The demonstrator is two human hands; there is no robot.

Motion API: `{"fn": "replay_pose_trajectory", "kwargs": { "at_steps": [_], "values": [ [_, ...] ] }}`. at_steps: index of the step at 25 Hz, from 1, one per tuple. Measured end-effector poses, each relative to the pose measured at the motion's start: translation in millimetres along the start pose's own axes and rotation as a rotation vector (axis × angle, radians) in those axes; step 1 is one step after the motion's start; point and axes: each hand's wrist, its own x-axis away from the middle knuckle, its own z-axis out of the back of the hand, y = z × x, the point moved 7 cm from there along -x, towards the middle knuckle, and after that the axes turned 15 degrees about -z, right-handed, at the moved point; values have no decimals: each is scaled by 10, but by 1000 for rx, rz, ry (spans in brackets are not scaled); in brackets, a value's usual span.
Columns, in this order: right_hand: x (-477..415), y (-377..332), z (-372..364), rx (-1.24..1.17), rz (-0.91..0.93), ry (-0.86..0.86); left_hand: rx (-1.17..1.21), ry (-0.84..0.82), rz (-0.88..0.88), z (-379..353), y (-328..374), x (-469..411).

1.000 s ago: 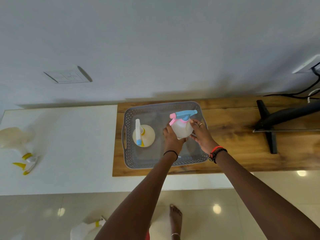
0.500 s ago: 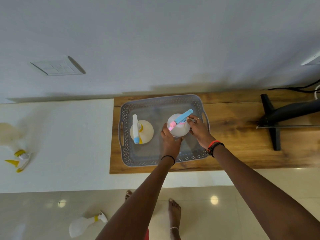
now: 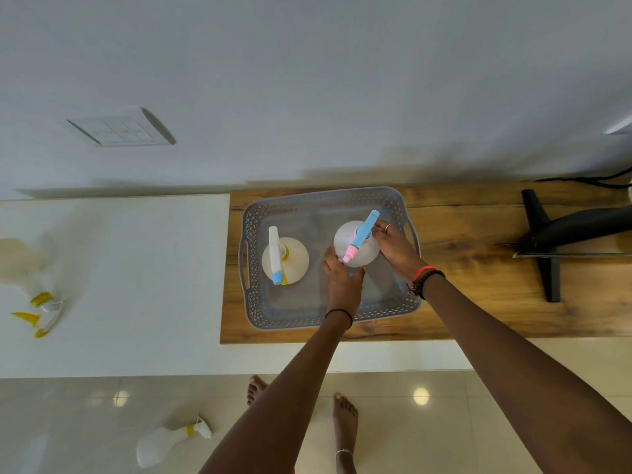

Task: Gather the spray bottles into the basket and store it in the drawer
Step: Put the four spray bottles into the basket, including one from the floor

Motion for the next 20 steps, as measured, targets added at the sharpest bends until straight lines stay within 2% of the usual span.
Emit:
{"fn": "replay_pose_trajectory", "kwargs": {
  "at_steps": [3,5,7,9,11,14,16,20],
  "values": [
    [-1,4,4,-8,-1,32,26,-19,17,26,-7,31],
    [14,83,51,-73,-41,117,35,-29,39,58,-42,100],
    [97,296,131,-170,-182,293,46,-8,73,138,-103,233],
    [281,621,54,-405,-354,364,47,41,117,271,-197,399],
    [457,899,-221,-558,-471,267,78,111,179,427,-346,576],
    [639,932,-749,-654,-516,21,121,223,286,722,-555,749],
    [665,773,-1028,-644,-496,-76,158,296,329,921,-615,744],
    [640,384,-1374,-566,-429,-158,204,424,325,1249,-576,517]
  ]
}}
